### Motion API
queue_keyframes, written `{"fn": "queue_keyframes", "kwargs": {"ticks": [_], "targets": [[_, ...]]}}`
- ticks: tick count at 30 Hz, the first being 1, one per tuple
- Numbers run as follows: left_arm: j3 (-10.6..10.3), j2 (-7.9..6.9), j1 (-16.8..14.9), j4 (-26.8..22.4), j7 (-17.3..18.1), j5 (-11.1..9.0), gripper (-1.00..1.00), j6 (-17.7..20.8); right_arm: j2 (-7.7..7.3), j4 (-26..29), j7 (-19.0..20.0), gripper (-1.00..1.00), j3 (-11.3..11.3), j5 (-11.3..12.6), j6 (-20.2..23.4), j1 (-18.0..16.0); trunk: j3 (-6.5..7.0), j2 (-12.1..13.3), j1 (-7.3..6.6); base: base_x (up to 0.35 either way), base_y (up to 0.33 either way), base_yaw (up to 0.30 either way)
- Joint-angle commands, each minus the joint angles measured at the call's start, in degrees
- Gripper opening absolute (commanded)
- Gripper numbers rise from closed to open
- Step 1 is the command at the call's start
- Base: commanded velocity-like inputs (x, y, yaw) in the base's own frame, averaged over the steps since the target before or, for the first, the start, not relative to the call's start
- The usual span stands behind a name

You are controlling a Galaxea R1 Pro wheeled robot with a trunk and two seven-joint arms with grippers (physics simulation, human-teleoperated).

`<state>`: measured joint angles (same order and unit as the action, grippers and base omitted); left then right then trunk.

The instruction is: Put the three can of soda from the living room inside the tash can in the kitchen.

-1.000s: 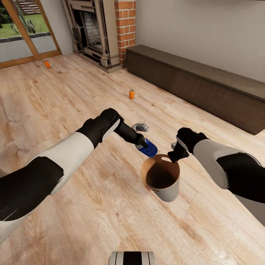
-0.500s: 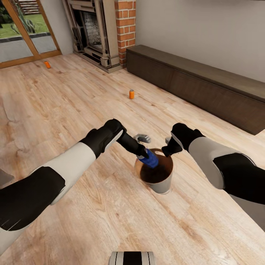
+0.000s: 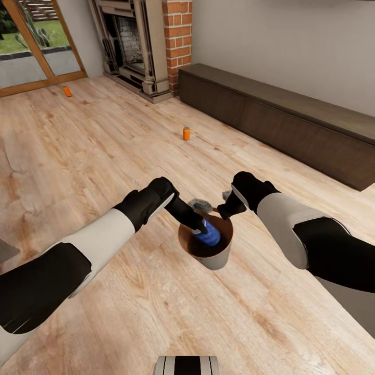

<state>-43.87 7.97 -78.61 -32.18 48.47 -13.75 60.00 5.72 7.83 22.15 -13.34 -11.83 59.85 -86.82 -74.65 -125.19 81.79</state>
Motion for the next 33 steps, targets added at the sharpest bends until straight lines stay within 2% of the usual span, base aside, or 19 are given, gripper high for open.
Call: {"fn": "queue_keyframes", "kwargs": {"ticks": [1, 10, 26, 27, 33], "targets": [[-0.06, -0.02, 0.08, 0.0, -0.03, -0.04, -1.0, 0.0, 0.03, 0.01, 0.26, -1.0, 0.49, 0.93, 0.15, -0.03, 0.0, 0.0, -0.01, 0.0, 0.0, 0.0], [-1.89, 0.0, 1.18, -0.06, -0.71, -0.21, -1.0, 0.0, 0.11, 0.24, 0.37, -1.0, 0.51, 1.0, 0.15, -0.1, 0.0, 0.0, -0.01, 0.0, 0.0, 0.0], [-2.2, -0.05, 3.09, -0.16, -3.2, -0.32, -1.0, 0.0, 1.26, 0.31, 0.44, -1.0, 0.59, 1.02, 0.15, -0.1, 0.0, 0.0, -0.01, 0.0, 0.0, 0.0], [-2.49, -0.06, 3.1, -0.16, -3.25, -0.33, 1.0, 0.0, 1.24, 0.31, 0.44, -1.0, 0.64, 1.02, 0.15, -0.1, 0.0, 0.0, -0.01, 0.0, 0.0, 0.0], [-2.89, -0.06, 4.27, -1.91, -3.32, -0.33, 1.0, 0.0, 1.21, 0.27, 0.44, -1.0, 0.68, 1.0, 0.15, -0.1, 0.0, 0.0, -0.01, 0.0, 0.0, 0.0]]}}
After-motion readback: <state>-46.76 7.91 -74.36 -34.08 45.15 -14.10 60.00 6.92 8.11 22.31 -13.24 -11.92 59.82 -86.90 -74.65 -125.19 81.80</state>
